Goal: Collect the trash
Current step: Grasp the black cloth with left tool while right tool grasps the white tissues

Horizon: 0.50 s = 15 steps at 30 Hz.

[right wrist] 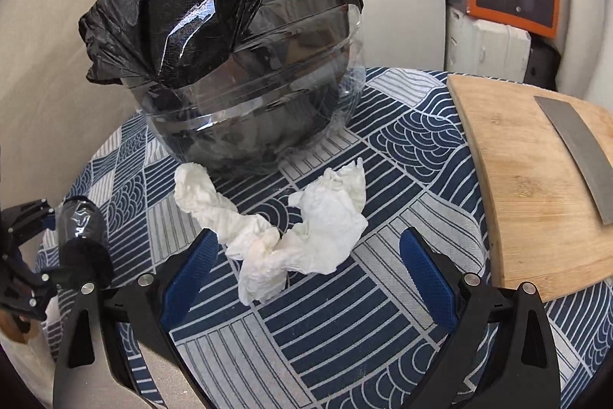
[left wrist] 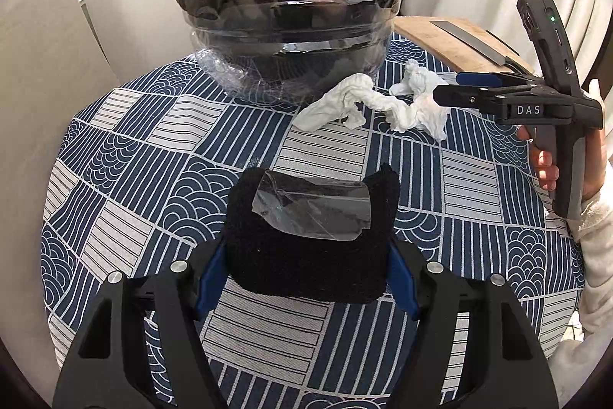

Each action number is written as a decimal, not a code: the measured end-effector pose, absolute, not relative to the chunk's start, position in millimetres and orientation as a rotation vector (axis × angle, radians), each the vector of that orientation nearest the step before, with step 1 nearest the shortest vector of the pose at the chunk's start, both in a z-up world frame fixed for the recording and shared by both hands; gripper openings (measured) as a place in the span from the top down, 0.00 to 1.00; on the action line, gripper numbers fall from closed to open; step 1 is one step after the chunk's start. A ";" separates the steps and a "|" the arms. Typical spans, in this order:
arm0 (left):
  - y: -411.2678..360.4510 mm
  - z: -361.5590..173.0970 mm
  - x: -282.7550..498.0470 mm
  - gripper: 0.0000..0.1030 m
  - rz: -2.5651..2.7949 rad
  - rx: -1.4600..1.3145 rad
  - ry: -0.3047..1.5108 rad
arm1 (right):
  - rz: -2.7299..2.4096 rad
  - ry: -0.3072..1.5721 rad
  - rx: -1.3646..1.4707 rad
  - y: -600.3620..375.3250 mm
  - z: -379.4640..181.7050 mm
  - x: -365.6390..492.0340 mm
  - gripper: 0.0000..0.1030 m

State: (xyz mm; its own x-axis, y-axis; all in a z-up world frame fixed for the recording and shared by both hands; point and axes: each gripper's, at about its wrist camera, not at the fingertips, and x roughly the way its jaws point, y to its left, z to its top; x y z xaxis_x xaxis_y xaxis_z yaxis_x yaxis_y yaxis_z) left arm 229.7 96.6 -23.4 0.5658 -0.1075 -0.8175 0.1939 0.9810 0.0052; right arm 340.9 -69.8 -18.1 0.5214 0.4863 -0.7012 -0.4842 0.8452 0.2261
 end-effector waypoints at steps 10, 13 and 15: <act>128.8 -24.3 226.9 0.32 -0.135 0.058 0.938 | 0.616 0.890 -0.112 -42.7 -30.6 338.1 0.72; 135.0 -23.8 222.7 0.32 -0.122 0.036 0.935 | 0.652 0.893 -0.141 -40.2 -27.1 330.6 0.76; 137.6 -22.6 219.5 0.32 -0.113 0.025 0.933 | 0.671 0.891 -0.176 -38.9 -24.7 322.9 0.77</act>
State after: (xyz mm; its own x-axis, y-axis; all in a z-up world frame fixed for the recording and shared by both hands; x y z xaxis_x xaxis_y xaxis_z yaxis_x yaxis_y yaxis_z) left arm 219.5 137.6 -22.6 0.5899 -0.0860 -0.8029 0.1075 0.9938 -0.0275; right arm 322.9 -38.9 -24.7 0.4411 0.4670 -0.7664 -0.6076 0.7839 0.1280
